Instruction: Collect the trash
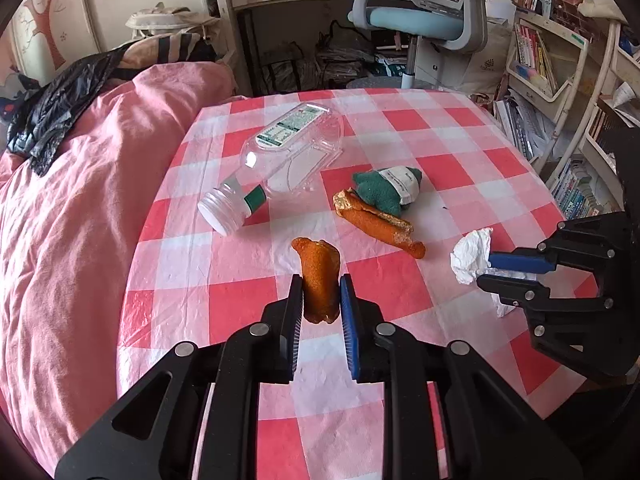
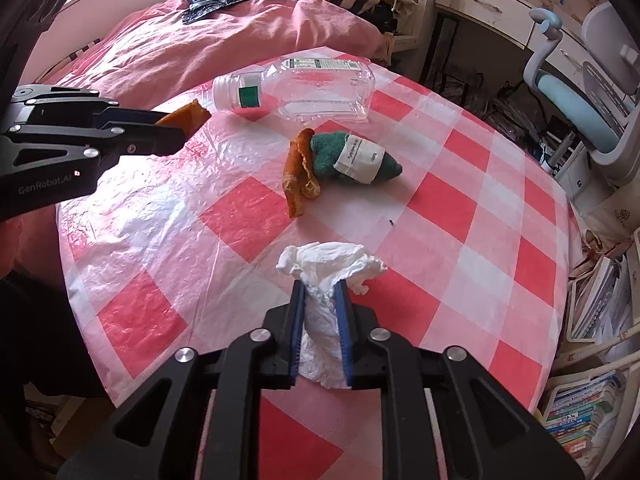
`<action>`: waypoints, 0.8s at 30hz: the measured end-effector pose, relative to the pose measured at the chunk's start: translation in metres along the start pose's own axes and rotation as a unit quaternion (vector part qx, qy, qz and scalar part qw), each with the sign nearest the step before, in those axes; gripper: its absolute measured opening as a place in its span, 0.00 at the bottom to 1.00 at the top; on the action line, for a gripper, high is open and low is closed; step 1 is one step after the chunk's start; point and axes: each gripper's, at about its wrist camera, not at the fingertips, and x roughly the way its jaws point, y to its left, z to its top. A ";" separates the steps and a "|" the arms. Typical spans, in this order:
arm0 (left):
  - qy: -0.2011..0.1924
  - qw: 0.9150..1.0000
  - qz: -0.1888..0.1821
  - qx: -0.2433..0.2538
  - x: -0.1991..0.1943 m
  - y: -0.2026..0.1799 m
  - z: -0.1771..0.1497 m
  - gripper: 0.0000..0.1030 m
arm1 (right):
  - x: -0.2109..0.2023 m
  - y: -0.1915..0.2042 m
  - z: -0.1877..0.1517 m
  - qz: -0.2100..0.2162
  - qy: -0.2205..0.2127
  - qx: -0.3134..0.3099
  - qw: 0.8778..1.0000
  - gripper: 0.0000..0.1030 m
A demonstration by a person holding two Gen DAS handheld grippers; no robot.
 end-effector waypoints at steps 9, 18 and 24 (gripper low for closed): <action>-0.040 0.998 0.030 -0.023 -0.028 0.005 0.013 0.84 | -0.015 -0.024 0.001 -0.022 -0.043 0.050 0.998 0.65; -0.092 0.993 0.028 -0.062 -0.065 0.034 0.023 0.93 | -0.024 -0.035 0.010 -0.068 -0.082 0.087 0.990 0.85; -0.109 0.989 0.029 -0.092 -0.075 0.057 0.024 0.93 | -0.015 -0.013 0.021 -0.061 -0.078 0.054 0.994 0.90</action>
